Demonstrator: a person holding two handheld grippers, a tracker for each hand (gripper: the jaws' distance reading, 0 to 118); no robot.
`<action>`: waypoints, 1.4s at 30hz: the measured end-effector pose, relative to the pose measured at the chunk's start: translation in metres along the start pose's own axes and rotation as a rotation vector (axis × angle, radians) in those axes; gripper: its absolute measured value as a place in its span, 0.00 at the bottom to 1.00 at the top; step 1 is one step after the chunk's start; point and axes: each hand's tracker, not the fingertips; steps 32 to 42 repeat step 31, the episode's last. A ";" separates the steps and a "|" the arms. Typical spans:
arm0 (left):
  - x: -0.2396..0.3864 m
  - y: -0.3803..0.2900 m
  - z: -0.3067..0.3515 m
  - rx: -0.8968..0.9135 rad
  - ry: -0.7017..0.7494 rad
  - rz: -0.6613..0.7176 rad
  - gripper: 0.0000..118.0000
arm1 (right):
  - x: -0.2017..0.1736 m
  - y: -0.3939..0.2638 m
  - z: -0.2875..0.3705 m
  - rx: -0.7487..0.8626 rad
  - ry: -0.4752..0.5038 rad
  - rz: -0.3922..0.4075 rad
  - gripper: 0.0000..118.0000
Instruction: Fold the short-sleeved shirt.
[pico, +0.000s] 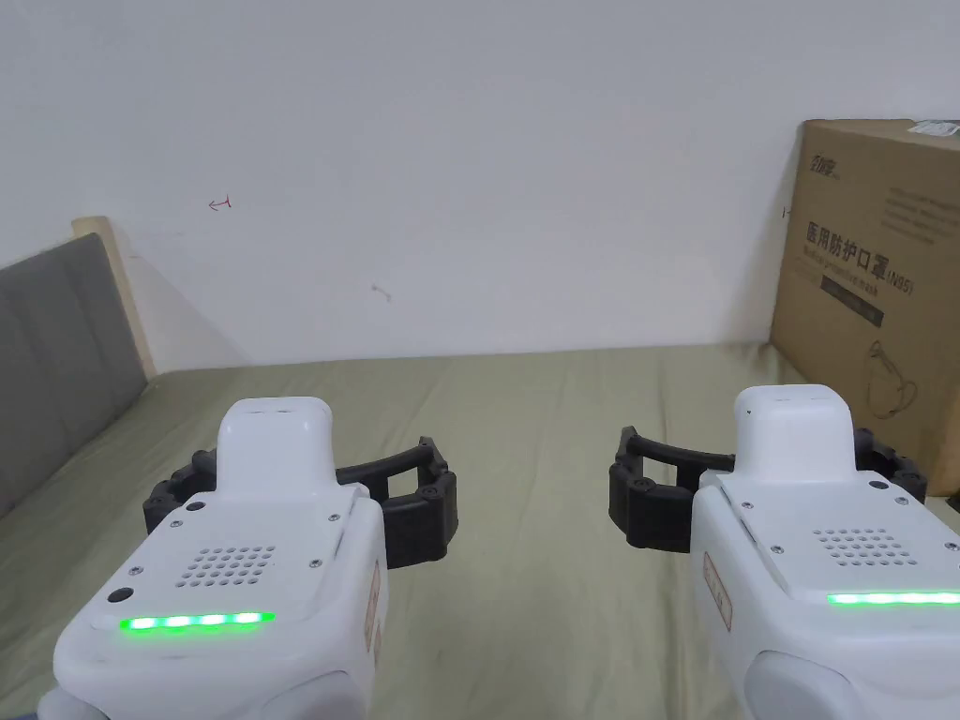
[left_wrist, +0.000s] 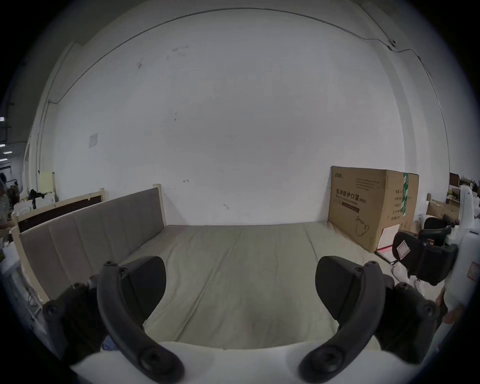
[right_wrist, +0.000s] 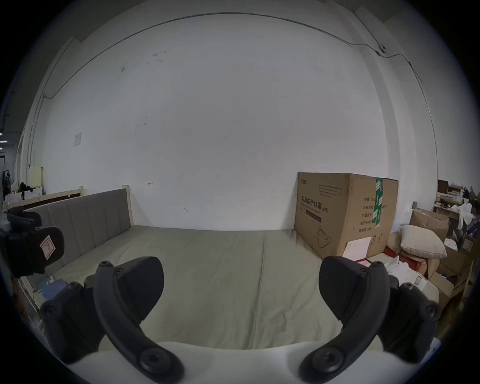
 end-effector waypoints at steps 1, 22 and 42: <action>0.000 0.000 0.000 0.000 -0.001 0.004 0.98 | 0.000 0.000 0.000 -0.001 0.000 0.001 1.00; -0.005 -0.001 -0.006 -0.067 -0.017 0.034 0.98 | 0.001 -0.004 -0.003 -0.014 -0.007 0.008 1.00; -0.002 -0.008 -0.004 -0.007 0.025 -0.036 0.98 | 0.001 -0.004 -0.003 -0.016 -0.004 0.015 1.00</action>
